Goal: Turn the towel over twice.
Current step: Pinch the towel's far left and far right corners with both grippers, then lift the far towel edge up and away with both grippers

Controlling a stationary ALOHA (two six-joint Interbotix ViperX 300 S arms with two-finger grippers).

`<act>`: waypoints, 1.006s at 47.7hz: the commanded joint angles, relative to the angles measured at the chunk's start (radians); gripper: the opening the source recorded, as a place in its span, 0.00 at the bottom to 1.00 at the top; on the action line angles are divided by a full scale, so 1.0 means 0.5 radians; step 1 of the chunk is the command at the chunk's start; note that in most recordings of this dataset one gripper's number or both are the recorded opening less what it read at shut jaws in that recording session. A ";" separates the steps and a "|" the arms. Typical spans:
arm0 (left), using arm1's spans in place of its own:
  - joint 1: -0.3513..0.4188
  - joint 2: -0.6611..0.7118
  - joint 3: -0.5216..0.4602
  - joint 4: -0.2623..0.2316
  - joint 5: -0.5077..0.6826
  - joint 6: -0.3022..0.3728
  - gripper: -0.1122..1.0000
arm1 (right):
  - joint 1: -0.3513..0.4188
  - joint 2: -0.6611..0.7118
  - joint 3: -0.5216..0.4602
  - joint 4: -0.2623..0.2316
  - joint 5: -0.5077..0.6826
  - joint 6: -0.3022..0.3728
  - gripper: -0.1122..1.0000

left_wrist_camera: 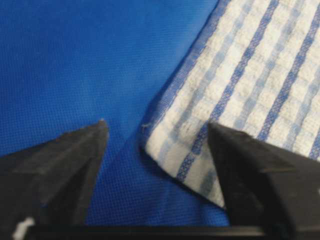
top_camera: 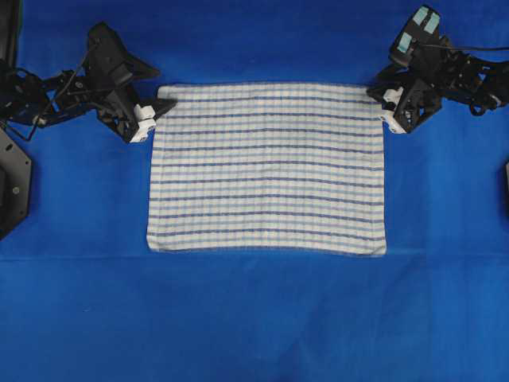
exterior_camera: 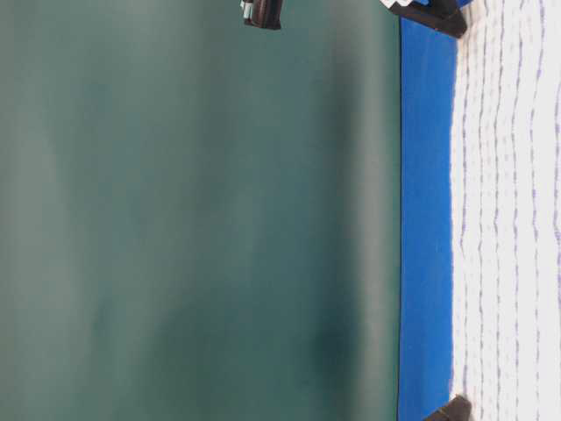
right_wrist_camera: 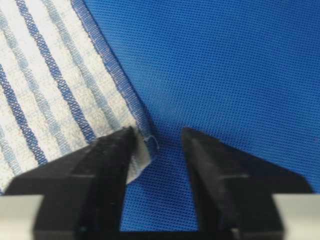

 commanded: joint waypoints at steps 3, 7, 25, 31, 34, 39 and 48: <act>0.006 -0.006 -0.018 -0.006 0.025 0.003 0.54 | -0.003 -0.018 -0.018 -0.006 -0.009 -0.012 0.38; 0.006 0.003 -0.018 -0.003 0.052 0.003 0.34 | -0.003 -0.018 -0.018 -0.009 -0.006 -0.018 0.19; 0.006 -0.043 -0.015 -0.003 0.098 0.003 0.13 | -0.009 -0.055 -0.034 -0.003 -0.055 -0.003 0.15; 0.009 -0.181 -0.028 -0.003 0.135 0.009 0.13 | -0.040 -0.163 -0.031 0.000 -0.052 -0.003 0.15; 0.028 -0.295 -0.043 -0.003 0.175 0.018 0.13 | -0.083 -0.239 -0.031 0.000 -0.046 -0.003 0.15; 0.074 -0.466 -0.071 -0.003 0.239 0.064 0.13 | -0.163 -0.390 -0.040 -0.003 -0.043 -0.003 0.15; 0.206 -0.770 -0.156 -0.003 0.325 0.202 0.13 | -0.316 -0.687 -0.089 -0.012 0.006 -0.067 0.15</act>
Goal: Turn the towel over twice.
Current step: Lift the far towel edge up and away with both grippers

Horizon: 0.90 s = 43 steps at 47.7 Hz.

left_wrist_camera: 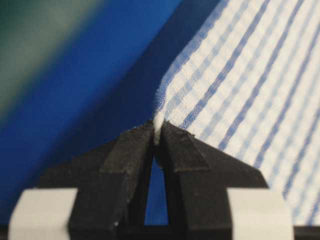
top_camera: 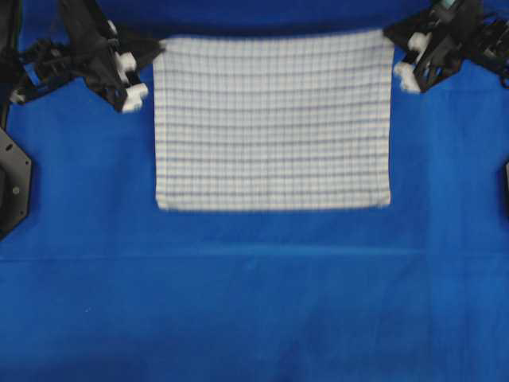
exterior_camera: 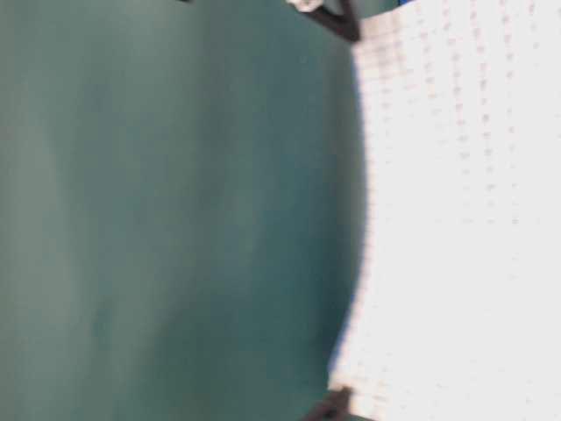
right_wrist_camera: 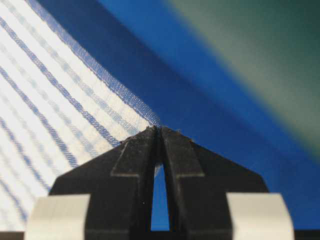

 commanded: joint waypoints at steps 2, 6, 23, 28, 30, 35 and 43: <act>0.089 -0.169 -0.086 -0.003 0.015 0.086 0.13 | -0.092 -0.209 -0.086 -0.012 0.055 -0.046 0.15; 0.153 -0.264 -0.141 -0.003 0.018 0.196 0.13 | -0.147 -0.319 -0.156 -0.034 0.138 -0.095 0.15; 0.153 -0.534 -0.353 -0.003 0.095 0.261 0.13 | -0.172 -0.604 -0.472 -0.071 0.491 -0.199 0.15; 0.120 -0.604 -0.383 -0.003 0.166 0.261 0.13 | -0.172 -0.666 -0.525 -0.083 0.571 -0.199 0.15; 0.104 -0.629 -0.387 -0.003 0.184 0.264 0.13 | -0.169 -0.693 -0.543 -0.080 0.611 -0.199 0.15; 0.083 -0.663 -0.380 -0.003 0.209 0.261 0.13 | -0.163 -0.736 -0.561 -0.083 0.675 -0.199 0.15; 0.077 -0.681 -0.365 -0.003 0.242 0.252 0.13 | -0.153 -0.776 -0.565 -0.083 0.730 -0.199 0.15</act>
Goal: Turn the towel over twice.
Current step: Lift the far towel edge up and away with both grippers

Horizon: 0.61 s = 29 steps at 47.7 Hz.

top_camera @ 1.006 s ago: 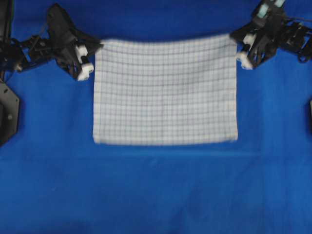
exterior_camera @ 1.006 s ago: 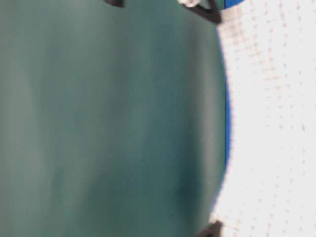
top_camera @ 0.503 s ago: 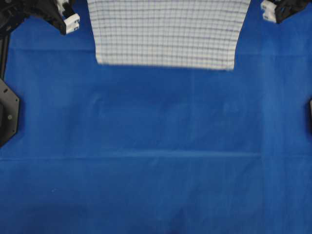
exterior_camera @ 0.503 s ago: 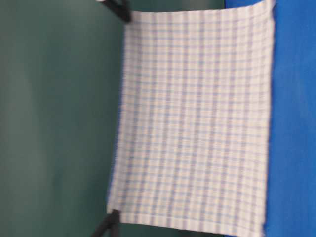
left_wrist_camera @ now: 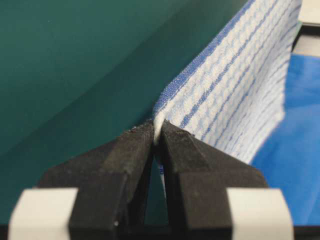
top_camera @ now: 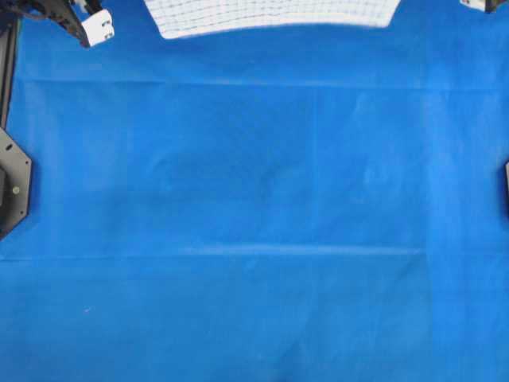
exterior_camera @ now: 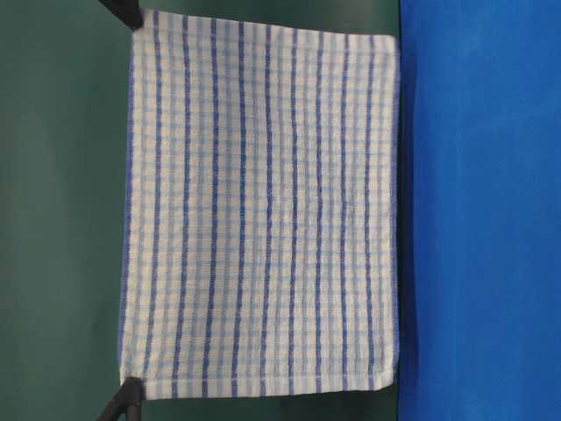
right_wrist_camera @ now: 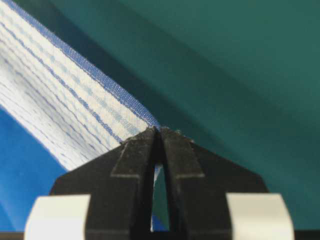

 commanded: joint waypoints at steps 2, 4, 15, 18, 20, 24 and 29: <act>-0.006 -0.021 -0.028 -0.003 0.006 -0.006 0.13 | 0.006 -0.031 -0.055 -0.003 0.021 -0.003 0.15; -0.009 -0.021 -0.028 -0.003 0.006 -0.012 0.13 | 0.012 -0.034 -0.055 -0.006 0.037 0.000 0.15; -0.089 -0.025 -0.003 -0.003 0.034 -0.046 0.13 | 0.132 -0.049 -0.034 0.034 0.239 0.061 0.15; -0.132 -0.021 0.025 -0.003 0.043 -0.074 0.13 | 0.202 -0.052 -0.018 0.055 0.331 0.101 0.15; -0.184 -0.021 0.058 -0.003 0.061 -0.089 0.13 | 0.255 -0.055 0.000 0.067 0.390 0.132 0.15; -0.270 -0.012 0.126 -0.003 0.114 -0.123 0.13 | 0.387 -0.055 0.052 0.077 0.466 0.209 0.15; -0.393 -0.006 0.227 -0.003 0.178 -0.141 0.13 | 0.586 -0.052 0.160 0.077 0.509 0.334 0.15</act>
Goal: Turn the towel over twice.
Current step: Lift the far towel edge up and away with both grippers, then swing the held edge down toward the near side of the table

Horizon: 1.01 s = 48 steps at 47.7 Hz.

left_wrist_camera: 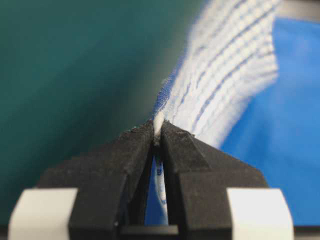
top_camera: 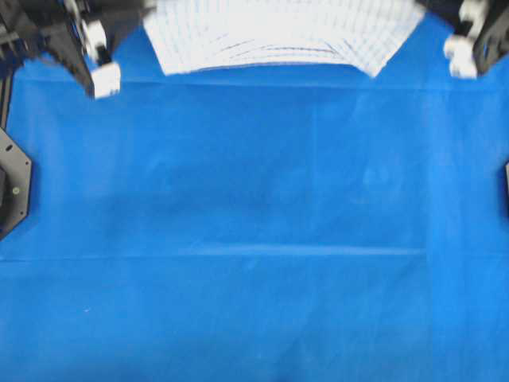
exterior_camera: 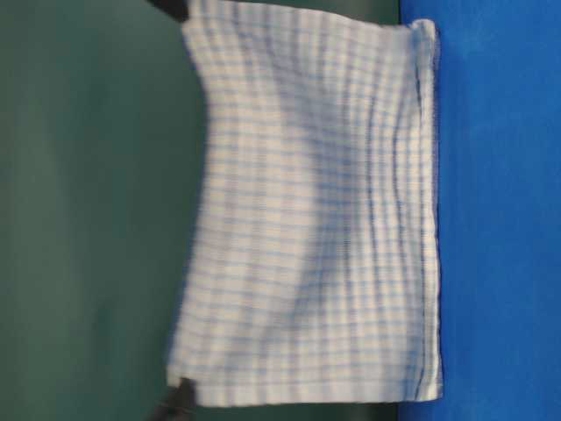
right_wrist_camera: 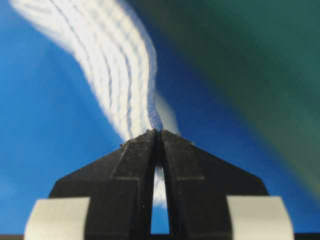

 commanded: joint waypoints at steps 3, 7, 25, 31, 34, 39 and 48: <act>-0.163 -0.006 0.083 -0.003 0.052 -0.021 0.13 | 0.236 -0.009 0.101 0.006 0.012 0.141 0.15; -0.291 -0.006 0.153 -0.003 0.071 -0.055 0.13 | 0.368 -0.003 0.187 0.006 -0.018 0.252 0.15; -0.816 0.095 0.371 -0.003 0.101 -0.466 0.13 | 0.991 0.276 0.457 0.006 -0.337 0.752 0.15; -0.982 0.196 0.393 -0.006 0.095 -0.623 0.13 | 1.160 0.454 0.460 0.006 -0.408 0.887 0.15; -1.049 0.255 0.399 -0.006 0.086 -0.675 0.13 | 1.239 0.555 0.445 0.006 -0.436 0.957 0.15; -1.147 0.362 0.393 -0.006 0.067 -0.730 0.13 | 1.331 0.666 0.417 0.006 -0.466 1.040 0.15; -1.282 0.534 0.377 -0.003 -0.028 -0.795 0.13 | 1.436 0.770 0.350 0.003 -0.466 1.080 0.15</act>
